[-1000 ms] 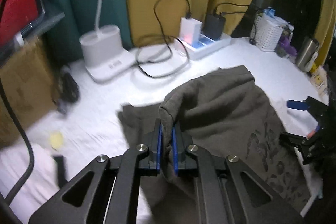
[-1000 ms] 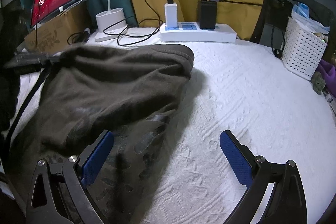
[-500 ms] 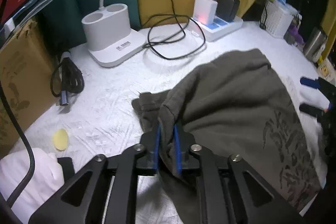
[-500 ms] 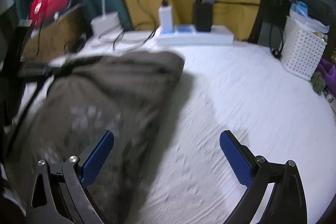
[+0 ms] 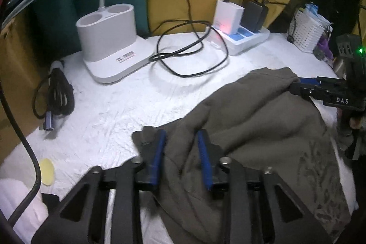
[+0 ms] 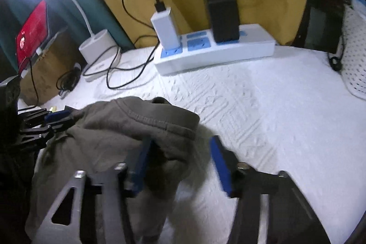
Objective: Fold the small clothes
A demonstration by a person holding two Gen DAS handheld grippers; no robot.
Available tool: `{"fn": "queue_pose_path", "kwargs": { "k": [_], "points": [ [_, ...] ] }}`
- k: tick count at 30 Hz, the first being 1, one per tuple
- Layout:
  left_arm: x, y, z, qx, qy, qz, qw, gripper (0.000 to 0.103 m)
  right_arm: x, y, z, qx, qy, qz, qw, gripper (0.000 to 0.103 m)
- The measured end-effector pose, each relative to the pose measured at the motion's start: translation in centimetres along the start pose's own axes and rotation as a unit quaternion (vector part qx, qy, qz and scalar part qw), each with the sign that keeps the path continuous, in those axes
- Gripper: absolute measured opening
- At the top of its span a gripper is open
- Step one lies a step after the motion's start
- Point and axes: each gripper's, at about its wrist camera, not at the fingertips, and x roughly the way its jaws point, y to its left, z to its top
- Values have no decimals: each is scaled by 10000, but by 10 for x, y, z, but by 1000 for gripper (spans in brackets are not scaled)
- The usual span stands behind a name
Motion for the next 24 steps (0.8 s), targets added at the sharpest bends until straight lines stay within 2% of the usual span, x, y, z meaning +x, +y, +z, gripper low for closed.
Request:
{"fn": "queue_pose_path", "kwargs": {
  "k": [4,12,16,17,19,20,24],
  "points": [
    [-1,4,0,8,-99,95,9999,10,15,2,12,-110,9,48,9999,38],
    [-1,15,2,-180,-227,357,9989,9,40,6,36,-460,-12,129,9989,38],
    [-4,14,2,-199,-270,447,9984,9,34,12,37,-691,-116,-93,9975,39],
    [-5,15,3,-213,-272,470,9983,9,31,12,37,-717,-131,-133,9973,41],
    [-8,15,4,-233,-316,529,9978,9,18,13,36,-766,-320,-387,9958,66],
    [-11,15,5,-249,-340,554,9976,9,10,12,36,-804,-474,-507,9943,70],
    [-20,18,7,-343,-397,524,9972,9,-12,0,35,-782,-731,-780,9912,70]
  ]
}}
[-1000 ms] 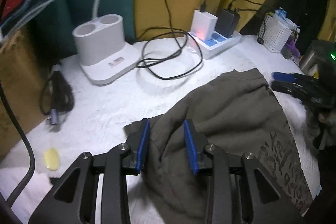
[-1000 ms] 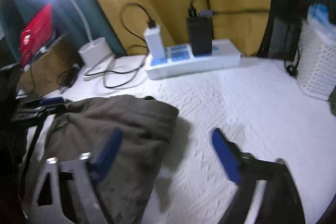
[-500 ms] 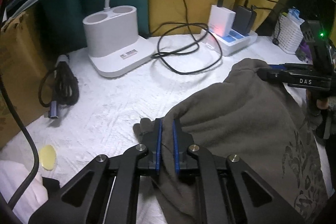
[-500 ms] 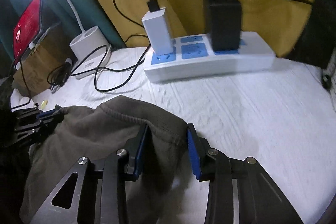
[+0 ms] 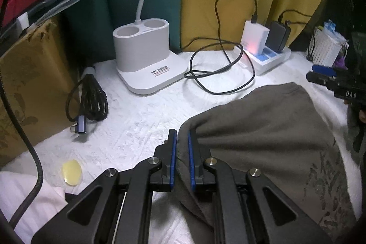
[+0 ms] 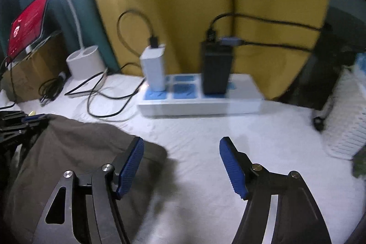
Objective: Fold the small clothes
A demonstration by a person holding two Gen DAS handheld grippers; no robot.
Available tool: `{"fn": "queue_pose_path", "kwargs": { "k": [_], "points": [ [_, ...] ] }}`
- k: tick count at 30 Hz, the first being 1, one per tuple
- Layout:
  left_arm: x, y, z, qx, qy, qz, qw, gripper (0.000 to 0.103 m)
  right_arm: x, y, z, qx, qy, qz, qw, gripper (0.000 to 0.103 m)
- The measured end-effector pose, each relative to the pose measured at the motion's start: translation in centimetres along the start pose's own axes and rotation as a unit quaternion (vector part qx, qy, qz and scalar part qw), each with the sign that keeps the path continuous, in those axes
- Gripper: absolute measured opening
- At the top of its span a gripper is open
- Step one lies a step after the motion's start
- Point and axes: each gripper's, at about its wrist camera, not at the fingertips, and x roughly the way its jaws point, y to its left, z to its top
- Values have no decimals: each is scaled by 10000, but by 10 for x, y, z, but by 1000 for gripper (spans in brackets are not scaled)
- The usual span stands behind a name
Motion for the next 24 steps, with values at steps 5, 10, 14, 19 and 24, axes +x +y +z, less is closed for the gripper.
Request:
{"fn": "queue_pose_path", "kwargs": {
  "k": [5,10,14,19,24],
  "points": [
    [6,-3,0,33,179,-26,9998,9,11,2,-14,-93,349,146,9992,70],
    [8,2,1,-129,275,-70,9995,12,34,8,-24,-177,565,-25,9982,70],
    [-21,5,6,-330,12,3,9995,14,21,8,-18,-204,366,-263,9988,70],
    [-54,7,-2,-438,-144,186,9988,28,-16,5,-20,-145,145,-467,9987,70],
    [-84,-20,-29,-304,-10,-292,9991,36,-58,13,-33,-118,-36,-375,9992,72]
  ]
}}
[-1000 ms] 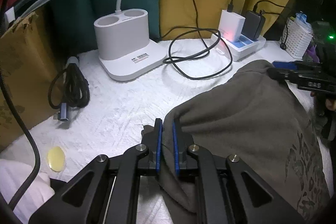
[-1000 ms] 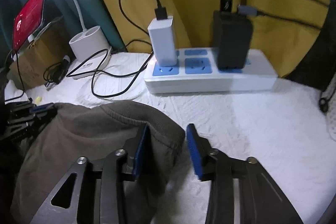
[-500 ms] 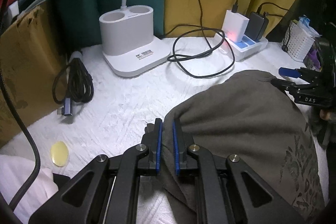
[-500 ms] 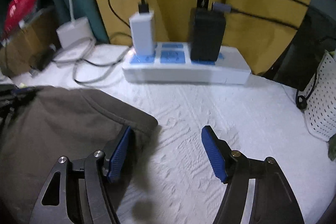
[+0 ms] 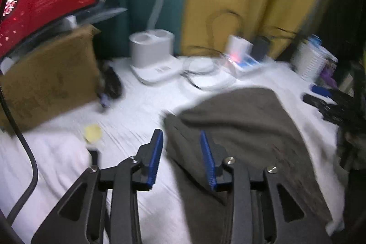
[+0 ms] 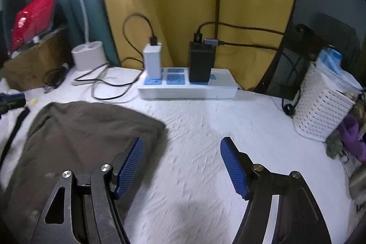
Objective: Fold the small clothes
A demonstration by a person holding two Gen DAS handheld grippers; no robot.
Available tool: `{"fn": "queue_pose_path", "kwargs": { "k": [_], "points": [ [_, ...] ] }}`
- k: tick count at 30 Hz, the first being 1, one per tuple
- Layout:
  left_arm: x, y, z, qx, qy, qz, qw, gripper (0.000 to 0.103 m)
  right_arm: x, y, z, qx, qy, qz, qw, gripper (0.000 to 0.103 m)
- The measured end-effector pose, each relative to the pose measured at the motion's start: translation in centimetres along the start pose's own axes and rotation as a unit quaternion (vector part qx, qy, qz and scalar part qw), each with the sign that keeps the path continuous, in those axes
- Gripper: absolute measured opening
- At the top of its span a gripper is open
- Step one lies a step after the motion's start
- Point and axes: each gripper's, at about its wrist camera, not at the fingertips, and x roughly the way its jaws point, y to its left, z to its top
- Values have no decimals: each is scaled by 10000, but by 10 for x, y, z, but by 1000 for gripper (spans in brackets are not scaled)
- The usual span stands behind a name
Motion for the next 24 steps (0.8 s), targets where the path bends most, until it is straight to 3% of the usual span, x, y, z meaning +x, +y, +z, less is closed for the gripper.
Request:
{"fn": "queue_pose_path", "kwargs": {
  "k": [5,14,19,20,21,22,24],
  "points": [
    [-11,-31,-42,-8,451,-786,9959,36,-32,12,-28,133,-11,267,9996,72],
    [-38,-56,-105,-126,830,-1166,9896,36,-65,44,-81,310,280,663,9969,72],
    [-40,-64,-128,47,820,-1117,9903,36,-82,65,-107,183,406,667,9968,72],
    [-41,-65,-133,147,754,-1112,9908,34,-82,68,-111,170,435,653,9968,72],
    [-43,-65,-137,204,729,-1095,9911,13,-82,72,-117,143,495,632,9967,72],
    [-44,-65,-141,218,751,-1120,9906,5,-82,74,-121,130,539,630,9965,72],
    [-50,-63,-146,148,688,-1261,9895,5,-83,79,-131,132,621,606,9961,72]
  ]
}}
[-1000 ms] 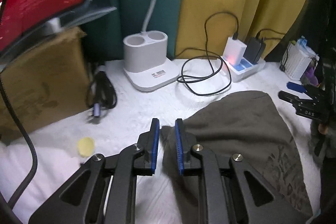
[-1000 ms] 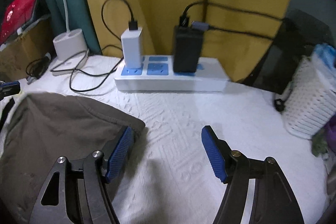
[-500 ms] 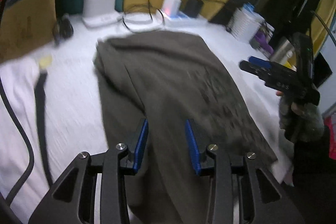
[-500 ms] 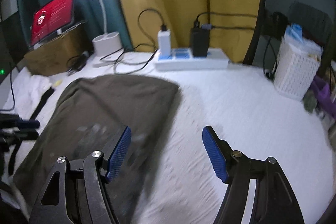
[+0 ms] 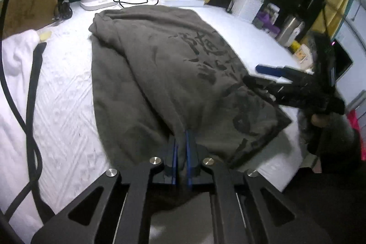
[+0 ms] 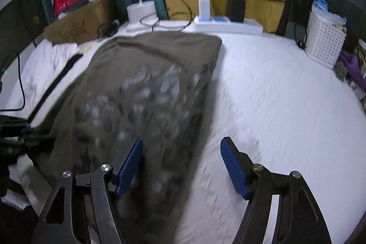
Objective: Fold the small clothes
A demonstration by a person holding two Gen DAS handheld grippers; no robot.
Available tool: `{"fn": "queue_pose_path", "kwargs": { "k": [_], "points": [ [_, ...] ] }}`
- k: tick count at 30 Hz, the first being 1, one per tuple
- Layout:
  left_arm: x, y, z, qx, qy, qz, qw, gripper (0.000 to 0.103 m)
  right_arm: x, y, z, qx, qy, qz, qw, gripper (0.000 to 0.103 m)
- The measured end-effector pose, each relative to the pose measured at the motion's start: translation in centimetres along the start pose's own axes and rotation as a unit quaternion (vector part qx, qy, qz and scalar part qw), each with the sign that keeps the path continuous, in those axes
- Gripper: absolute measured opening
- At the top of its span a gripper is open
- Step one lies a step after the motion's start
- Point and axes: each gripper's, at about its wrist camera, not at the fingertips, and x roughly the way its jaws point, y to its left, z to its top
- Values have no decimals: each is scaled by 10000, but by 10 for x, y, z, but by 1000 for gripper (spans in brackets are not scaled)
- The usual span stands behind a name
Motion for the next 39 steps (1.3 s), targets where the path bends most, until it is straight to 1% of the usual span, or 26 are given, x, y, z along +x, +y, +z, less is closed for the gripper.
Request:
{"fn": "queue_pose_path", "kwargs": {
  "k": [2,6,11,17,19,25,28,32,35,36,38,39],
  "points": [
    [-7,2,-5,-70,-33,-62,10000,4,-1,3,-7,-14,25,-19,10000,72],
    [-10,10,-13,-236,-41,-21,9997,4,-2,11,-24,-74,135,-83,9998,72],
    [-10,11,-16,-240,-37,81,9997,4,-6,15,-36,-94,139,-129,9998,72],
    [-17,18,-22,-370,87,-29,9993,6,-23,19,-58,-86,189,-116,9997,72],
    [-15,18,-25,-301,97,88,9995,9,-29,22,-65,-138,167,-143,9997,72],
    [-17,15,-32,-97,91,320,9994,10,-35,24,-75,-195,112,-206,9995,72],
    [-21,13,-31,-128,85,408,9991,10,-37,23,-78,-191,113,-196,9996,72],
    [-35,3,-23,-19,-124,454,9989,10,-40,22,-80,-184,144,-183,9996,72],
    [-40,4,-14,-16,-279,503,9983,10,-40,21,-79,-172,198,-146,9995,72],
    [-39,5,-12,-33,-286,545,9981,11,-40,20,-78,-148,219,-134,9996,72],
    [-33,7,-8,-36,-221,592,9980,18,-41,19,-75,-125,216,-124,9996,72],
    [-30,5,-7,-25,-178,652,9977,24,-43,18,-73,-107,197,-115,9997,72]
  ]
}}
